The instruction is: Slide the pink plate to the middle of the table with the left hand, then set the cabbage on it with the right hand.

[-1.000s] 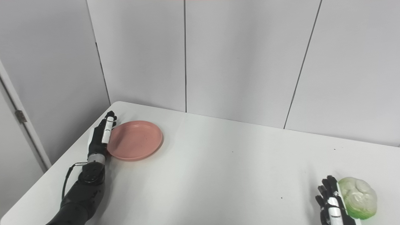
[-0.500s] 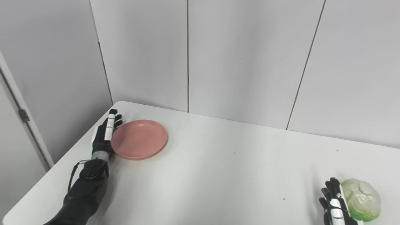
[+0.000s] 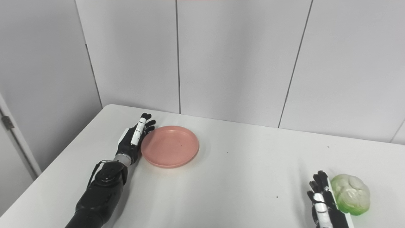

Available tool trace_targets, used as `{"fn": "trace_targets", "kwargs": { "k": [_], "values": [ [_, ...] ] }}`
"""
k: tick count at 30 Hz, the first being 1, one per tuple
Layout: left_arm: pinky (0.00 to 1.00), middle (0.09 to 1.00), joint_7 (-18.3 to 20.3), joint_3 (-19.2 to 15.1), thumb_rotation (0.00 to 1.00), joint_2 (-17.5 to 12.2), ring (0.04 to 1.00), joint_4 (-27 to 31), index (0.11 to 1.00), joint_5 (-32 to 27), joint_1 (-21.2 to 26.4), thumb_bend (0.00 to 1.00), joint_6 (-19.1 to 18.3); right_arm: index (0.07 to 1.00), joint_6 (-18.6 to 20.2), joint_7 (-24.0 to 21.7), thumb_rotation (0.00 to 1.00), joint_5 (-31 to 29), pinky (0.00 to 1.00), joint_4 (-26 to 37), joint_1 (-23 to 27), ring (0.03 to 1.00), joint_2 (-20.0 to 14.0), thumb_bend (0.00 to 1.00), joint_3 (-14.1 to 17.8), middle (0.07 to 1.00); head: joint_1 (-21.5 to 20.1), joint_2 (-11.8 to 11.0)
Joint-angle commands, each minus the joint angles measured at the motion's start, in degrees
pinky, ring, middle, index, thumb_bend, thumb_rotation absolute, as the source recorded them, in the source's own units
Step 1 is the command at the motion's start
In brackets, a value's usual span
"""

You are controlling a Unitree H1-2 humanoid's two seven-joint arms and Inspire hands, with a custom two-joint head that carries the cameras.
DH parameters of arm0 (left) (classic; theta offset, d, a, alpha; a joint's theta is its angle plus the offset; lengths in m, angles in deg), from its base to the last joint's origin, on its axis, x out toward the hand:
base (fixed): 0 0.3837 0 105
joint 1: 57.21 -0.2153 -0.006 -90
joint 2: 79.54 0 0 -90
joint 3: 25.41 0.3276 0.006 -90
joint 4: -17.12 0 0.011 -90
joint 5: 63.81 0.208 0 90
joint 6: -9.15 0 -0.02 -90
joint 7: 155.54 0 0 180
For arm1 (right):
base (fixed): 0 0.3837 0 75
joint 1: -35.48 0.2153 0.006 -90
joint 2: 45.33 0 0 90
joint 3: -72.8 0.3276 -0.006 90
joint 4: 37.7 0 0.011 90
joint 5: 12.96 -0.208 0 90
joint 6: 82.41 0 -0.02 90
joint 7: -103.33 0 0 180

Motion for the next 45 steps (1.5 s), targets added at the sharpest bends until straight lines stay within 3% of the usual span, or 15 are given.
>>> {"fn": "trace_targets", "kwargs": {
  "k": [1, 3, 8, 13, 17, 22, 25, 34, 45],
  "values": [
    [0.90, 0.898, 1.6, 0.5, 1.00, 0.5, 0.907, 2.0, 0.901, 0.0, 1.6, 0.73, -1.3, 1.000, -1.0, 0.1, 0.82, 0.1, 1.00, 0.6, 1.1, 1.000, 0.2, 0.52, 0.1, 1.000, -1.3, 0.7],
    [0.92, 0.909, 3.6, 0.8, 1.00, 1.1, 0.924, 2.0, 0.908, -0.9, 1.9, 0.73, -1.9, 1.000, -1.4, -0.2, 0.82, 0.3, 1.00, -0.3, 1.5, 1.000, 0.0, 0.58, -0.2, 1.000, -4.4, 3.2],
    [0.93, 0.913, 5.8, 1.4, 1.00, 2.2, 0.933, 6.0, 0.915, -1.9, 1.0, 0.74, -5.0, 1.000, -1.3, 0.1, 0.80, 0.4, 1.00, -1.6, 2.4, 1.000, 0.5, 0.67, -0.6, 1.000, -9.1, 5.3],
    [0.95, 0.908, 6.2, 1.7, 1.00, 4.8, 0.936, 12.4, 0.912, -2.7, -1.6, 0.73, -9.5, 1.000, -3.5, 0.6, 0.80, 2.3, 1.00, -2.7, 2.8, 1.000, 1.2, 0.64, -1.0, 1.000, -12.0, 6.4],
    [0.94, 0.909, 5.7, 2.1, 1.00, 7.8, 0.932, 17.4, 0.913, -2.3, -4.4, 0.72, -10.3, 1.000, -3.7, 0.8, 0.80, 3.6, 1.00, -3.5, 3.5, 1.000, 1.5, 0.65, -1.2, 1.000, -13.8, 7.5],
    [0.92, 0.924, 5.7, 2.3, 1.00, 12.2, 0.939, 25.1, 0.935, -3.7, -8.7, 0.67, -12.8, 1.000, -3.1, 1.1, 0.81, 4.1, 1.00, -3.6, 3.8, 1.000, 1.8, 0.67, -1.1, 1.000, -13.8, 8.0],
    [0.95, 0.924, 6.5, 3.1, 1.00, 13.1, 0.942, 29.5, 0.930, -3.9, -11.3, 0.69, -15.2, 1.000, -2.4, 1.1, 0.81, 3.7, 1.00, -3.2, 3.9, 1.000, 1.9, 0.68, -1.0, 1.000, -13.8, 8.3],
    [0.90, 0.927, 3.8, 6.1, 1.00, 17.7, 0.928, 40.9, 0.924, -2.4, -17.8, 0.71, -21.1, 1.000, -1.1, 1.1, 0.81, 4.5, 1.00, -1.6, 3.7, 1.000, 1.5, 0.70, -1.4, 1.000, -14.8, 9.2],
    [0.98, 0.976, 3.0, 9.8, 0.97, 22.3, 0.973, 44.3, 0.969, -2.4, -22.5, 0.73, -20.0, 1.000, 1.0, 0.7, 0.80, 3.6, 1.00, -0.6, 3.4, 1.000, 1.6, 0.71, -1.9, 1.000, -16.1, 8.9]
  ]
}}
